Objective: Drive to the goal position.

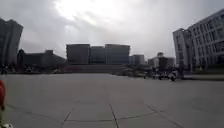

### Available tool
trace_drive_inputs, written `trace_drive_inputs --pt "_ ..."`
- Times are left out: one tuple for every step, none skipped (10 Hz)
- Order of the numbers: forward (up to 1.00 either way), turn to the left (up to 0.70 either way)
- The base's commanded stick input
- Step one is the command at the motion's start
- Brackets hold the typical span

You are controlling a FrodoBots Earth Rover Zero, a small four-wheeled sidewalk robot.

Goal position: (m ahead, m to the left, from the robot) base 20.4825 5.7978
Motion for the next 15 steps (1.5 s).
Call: trace_drive_inputs --pt "1.00 0.00" --pt "1.00 0.00" --pt "1.00 0.00" --pt "1.00 0.00" --pt "1.00 0.00" --pt "1.00 0.00" --pt "1.00 0.00" --pt "1.00 0.00" --pt "1.00 0.00" --pt "1.00 0.00" --pt "1.00 0.00" --pt "1.00 0.00" --pt "1.00 0.00" --pt "1.00 0.00" --pt "1.00 0.03"
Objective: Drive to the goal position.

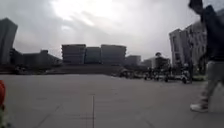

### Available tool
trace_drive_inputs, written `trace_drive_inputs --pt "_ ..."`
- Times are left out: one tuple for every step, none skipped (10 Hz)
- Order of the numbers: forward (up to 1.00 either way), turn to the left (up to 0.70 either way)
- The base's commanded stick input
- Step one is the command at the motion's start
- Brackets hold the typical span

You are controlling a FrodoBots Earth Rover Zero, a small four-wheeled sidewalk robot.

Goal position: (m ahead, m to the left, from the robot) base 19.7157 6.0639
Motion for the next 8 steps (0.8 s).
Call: trace_drive_inputs --pt "1.00 0.29" --pt "1.00 0.40" --pt "1.00 0.40" --pt "1.00 0.40" --pt "1.00 0.40" --pt "1.00 0.40" --pt "1.00 0.40" --pt "1.00 0.40"
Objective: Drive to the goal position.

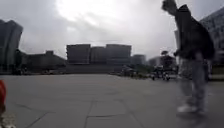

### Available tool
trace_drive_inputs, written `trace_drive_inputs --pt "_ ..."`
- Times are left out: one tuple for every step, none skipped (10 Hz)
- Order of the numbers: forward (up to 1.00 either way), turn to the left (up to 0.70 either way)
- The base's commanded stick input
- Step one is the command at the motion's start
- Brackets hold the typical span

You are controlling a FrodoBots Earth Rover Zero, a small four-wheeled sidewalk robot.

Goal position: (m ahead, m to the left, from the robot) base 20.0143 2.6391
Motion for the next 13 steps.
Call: trace_drive_inputs --pt "1.00 0.40" --pt "1.00 0.40" --pt "1.00 0.40" --pt "1.00 0.27" --pt "1.00 0.11" --pt "1.00 0.00" --pt "1.00 0.00" --pt "1.00 0.00" --pt "1.00 0.00" --pt "1.00 0.00" --pt "1.00 0.00" --pt "1.00 0.00" --pt "1.00 0.00"
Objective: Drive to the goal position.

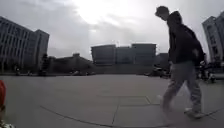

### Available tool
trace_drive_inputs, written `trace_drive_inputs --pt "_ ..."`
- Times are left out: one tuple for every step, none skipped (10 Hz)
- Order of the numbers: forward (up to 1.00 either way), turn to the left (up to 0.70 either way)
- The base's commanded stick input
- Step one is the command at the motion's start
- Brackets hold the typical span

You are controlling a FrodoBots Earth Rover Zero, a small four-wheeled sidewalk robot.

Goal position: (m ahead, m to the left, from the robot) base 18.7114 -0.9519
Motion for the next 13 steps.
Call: trace_drive_inputs --pt "1.00 0.00" --pt "1.00 0.00" --pt "1.00 0.00" --pt "1.00 0.00" --pt "1.00 0.00" --pt "1.00 0.00" --pt "1.00 0.00" --pt "1.00 0.00" --pt "1.00 0.00" --pt "1.00 0.00" --pt "1.00 0.00" --pt "1.00 0.00" --pt "1.00 0.00"
